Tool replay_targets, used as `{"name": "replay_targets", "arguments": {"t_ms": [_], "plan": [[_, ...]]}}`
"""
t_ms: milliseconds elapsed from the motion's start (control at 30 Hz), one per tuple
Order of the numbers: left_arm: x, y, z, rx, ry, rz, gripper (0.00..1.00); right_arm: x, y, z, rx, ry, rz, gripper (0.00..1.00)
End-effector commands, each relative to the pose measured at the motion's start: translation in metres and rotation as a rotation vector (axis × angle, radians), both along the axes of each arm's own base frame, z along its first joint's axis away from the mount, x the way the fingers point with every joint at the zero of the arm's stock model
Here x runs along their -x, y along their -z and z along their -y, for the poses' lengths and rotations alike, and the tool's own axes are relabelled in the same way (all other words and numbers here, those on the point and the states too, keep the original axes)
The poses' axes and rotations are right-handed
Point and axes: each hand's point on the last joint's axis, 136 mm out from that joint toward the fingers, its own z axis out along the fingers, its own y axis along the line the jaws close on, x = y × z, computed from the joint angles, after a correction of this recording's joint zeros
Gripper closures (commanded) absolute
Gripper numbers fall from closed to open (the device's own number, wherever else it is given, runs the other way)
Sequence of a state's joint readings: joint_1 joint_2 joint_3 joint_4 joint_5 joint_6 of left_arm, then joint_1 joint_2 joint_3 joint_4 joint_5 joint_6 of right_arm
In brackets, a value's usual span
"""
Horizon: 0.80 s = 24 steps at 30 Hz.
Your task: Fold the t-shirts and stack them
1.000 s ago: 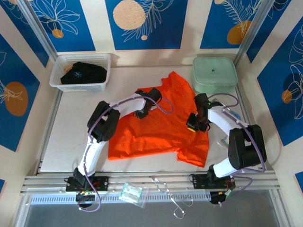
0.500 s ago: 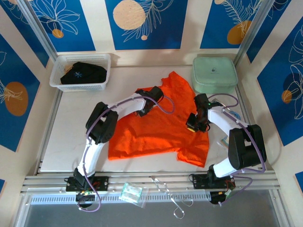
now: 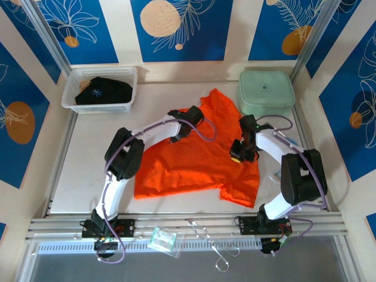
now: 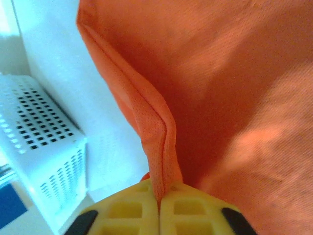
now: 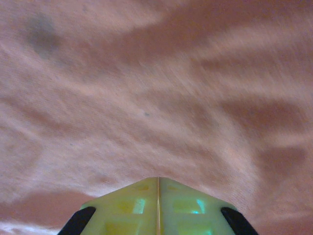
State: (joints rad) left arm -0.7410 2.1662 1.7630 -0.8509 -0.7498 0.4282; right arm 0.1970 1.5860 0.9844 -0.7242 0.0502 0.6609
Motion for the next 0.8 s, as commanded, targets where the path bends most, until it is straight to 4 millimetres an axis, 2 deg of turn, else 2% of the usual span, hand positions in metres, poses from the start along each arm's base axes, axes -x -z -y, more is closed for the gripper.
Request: {"name": "replay_targets", "arguments": {"t_ms": [0, 100, 200, 333, 433, 600, 700, 767], "plan": [[-0.009, -0.049, -0.012, -0.026, -0.019, 0.111, 0.99, -0.045, -0.028, -0.004, 0.026, -0.092, 0.099, 0.87], [-0.022, -0.065, -0.028, -0.007, -0.084, 0.176, 1.00, -0.095, -0.049, -0.002, 0.092, -0.157, 0.170, 0.83], [-0.038, -0.079, -0.048, 0.034, -0.169, 0.233, 1.00, -0.145, -0.058, -0.001, 0.147, -0.221, 0.215, 0.79], [-0.059, -0.085, -0.072, 0.125, -0.269, 0.273, 1.00, -0.200, -0.050, -0.007, 0.168, -0.292, 0.239, 0.70], [-0.071, -0.082, -0.086, 0.211, -0.324, 0.269, 1.00, -0.231, -0.037, -0.010, 0.190, -0.337, 0.249, 0.60], [-0.081, -0.071, -0.092, 0.342, -0.370, 0.237, 1.00, -0.265, -0.016, -0.010, 0.238, -0.389, 0.257, 0.56], [-0.083, -0.064, -0.090, 0.372, -0.377, 0.225, 1.00, -0.274, -0.003, -0.011, 0.240, -0.402, 0.242, 0.56], [-0.083, -0.061, -0.088, 0.395, -0.385, 0.220, 1.00, -0.273, 0.008, -0.012, 0.225, -0.401, 0.214, 0.58]]}}
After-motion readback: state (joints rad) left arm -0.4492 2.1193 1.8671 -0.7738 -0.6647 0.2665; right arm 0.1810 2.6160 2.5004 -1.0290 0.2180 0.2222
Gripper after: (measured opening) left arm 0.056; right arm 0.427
